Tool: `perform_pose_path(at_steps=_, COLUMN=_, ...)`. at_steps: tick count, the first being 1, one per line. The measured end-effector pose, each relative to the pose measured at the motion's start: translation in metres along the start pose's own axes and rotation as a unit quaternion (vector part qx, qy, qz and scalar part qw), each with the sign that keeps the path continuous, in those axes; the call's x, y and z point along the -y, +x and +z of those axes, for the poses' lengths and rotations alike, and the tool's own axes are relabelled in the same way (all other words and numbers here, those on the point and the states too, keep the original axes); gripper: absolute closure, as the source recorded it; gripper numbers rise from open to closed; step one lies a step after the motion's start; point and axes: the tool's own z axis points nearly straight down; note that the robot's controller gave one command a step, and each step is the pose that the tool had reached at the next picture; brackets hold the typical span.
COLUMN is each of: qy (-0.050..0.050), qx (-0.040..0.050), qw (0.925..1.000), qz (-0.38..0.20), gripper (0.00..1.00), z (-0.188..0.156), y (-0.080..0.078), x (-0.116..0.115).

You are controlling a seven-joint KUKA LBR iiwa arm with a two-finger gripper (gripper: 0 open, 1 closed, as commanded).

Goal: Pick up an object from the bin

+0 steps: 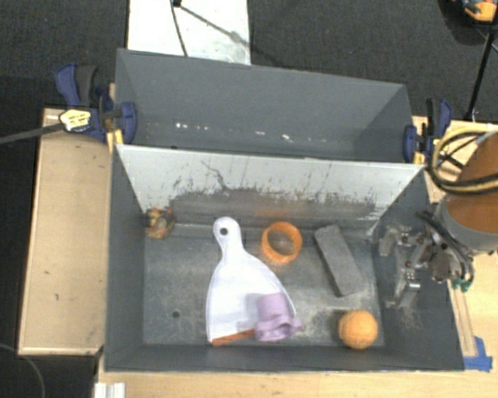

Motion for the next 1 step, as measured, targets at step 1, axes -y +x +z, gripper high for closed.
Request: perform_pose_path(at_steps=1, qy=-0.001, qx=-0.0035, qw=0.9978, qz=-0.066, gripper=0.0, z=0.0316, y=0.003, x=-0.006)
